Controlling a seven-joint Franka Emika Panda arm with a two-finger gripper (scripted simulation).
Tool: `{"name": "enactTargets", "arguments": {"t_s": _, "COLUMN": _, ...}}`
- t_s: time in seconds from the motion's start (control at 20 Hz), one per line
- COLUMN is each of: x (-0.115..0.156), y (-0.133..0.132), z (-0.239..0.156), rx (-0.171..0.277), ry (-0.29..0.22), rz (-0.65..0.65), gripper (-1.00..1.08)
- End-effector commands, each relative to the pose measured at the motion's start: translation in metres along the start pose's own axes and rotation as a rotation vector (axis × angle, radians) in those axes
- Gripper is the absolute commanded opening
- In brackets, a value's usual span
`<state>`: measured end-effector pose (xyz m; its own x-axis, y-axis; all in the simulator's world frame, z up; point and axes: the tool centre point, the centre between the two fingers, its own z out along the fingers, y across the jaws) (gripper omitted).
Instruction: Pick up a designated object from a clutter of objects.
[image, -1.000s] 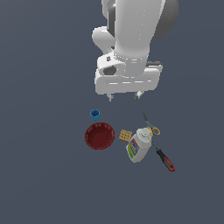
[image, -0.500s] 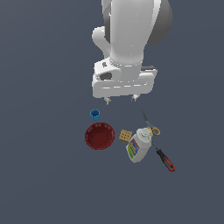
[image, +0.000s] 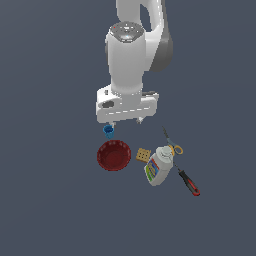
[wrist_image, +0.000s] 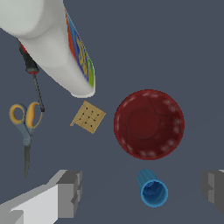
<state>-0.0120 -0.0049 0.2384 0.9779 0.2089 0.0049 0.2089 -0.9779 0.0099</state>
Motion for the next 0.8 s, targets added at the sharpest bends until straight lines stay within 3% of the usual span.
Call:
{"name": "enactTargets", "arguments": {"t_s": 0.0, "x": -0.012, "y": 0.012, "z": 0.022, "rx": 0.004, "ry": 0.000, "rz": -0.017, "gripper": 1.00}}
{"name": "enactTargets", "arguments": {"t_s": 0.75, "x": -0.102, "y": 0.064, "z": 0.128, "rx": 0.012, "ry": -0.002, "rz": -0.110, "gripper": 1.00}}
